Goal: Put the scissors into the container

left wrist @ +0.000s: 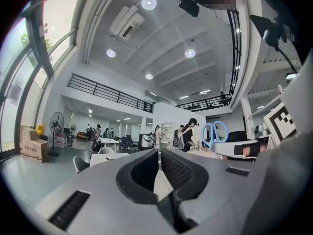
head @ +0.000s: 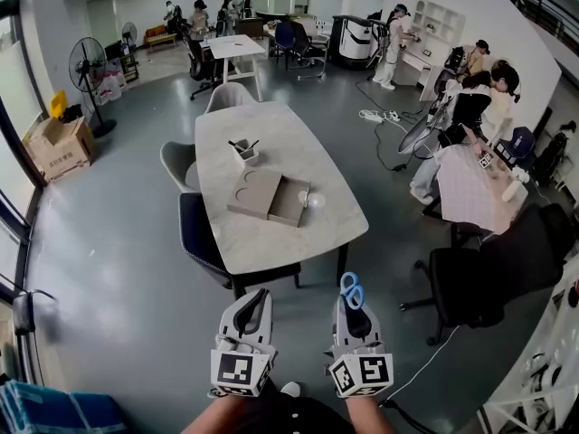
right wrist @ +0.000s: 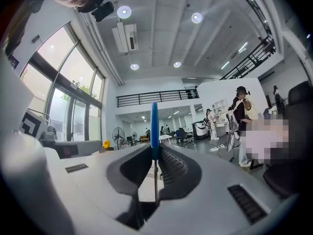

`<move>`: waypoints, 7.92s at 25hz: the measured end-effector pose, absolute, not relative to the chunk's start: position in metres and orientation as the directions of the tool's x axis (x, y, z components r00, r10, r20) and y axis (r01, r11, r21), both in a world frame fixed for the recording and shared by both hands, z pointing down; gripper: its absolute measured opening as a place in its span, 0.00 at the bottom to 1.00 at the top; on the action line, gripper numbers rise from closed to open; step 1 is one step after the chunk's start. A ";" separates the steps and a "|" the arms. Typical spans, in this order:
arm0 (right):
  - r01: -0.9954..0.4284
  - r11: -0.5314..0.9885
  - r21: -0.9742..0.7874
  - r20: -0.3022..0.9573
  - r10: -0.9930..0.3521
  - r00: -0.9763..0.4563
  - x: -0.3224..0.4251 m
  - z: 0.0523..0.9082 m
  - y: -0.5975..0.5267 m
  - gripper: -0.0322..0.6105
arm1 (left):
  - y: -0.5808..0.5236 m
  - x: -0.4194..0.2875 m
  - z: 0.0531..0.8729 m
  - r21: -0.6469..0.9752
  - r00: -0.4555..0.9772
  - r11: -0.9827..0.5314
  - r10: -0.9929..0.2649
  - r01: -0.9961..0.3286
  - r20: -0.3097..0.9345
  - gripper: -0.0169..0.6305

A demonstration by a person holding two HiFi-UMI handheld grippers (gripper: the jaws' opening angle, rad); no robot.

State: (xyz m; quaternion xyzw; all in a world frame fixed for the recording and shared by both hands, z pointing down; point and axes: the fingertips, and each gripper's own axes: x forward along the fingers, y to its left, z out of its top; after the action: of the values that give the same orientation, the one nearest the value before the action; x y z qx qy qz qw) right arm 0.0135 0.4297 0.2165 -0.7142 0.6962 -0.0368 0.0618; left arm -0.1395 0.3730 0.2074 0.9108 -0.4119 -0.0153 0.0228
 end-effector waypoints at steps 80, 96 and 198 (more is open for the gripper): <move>-0.983 0.164 -0.082 0.150 -0.973 -0.174 0.125 0.308 -0.046 0.10 | -0.051 -0.021 0.284 0.123 0.593 -0.580 -0.788 -0.805 0.164 0.07; -0.716 0.605 0.347 0.473 -0.773 -0.423 0.077 0.458 -0.086 0.10 | -0.067 -0.012 0.402 0.213 0.547 -0.504 -0.763 -0.837 0.345 0.07; -0.986 0.160 -0.054 0.094 -0.982 -0.164 0.109 0.249 -0.006 0.05 | -0.028 -0.013 0.248 0.088 0.633 -0.627 -0.767 -0.774 0.105 0.06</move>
State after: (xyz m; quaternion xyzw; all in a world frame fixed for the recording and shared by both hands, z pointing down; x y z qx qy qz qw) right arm 0.1086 -0.0059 0.2495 -0.6462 0.7612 -0.0513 -0.0183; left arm -0.0132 -0.0280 0.2477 0.9016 -0.4272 0.0288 0.0622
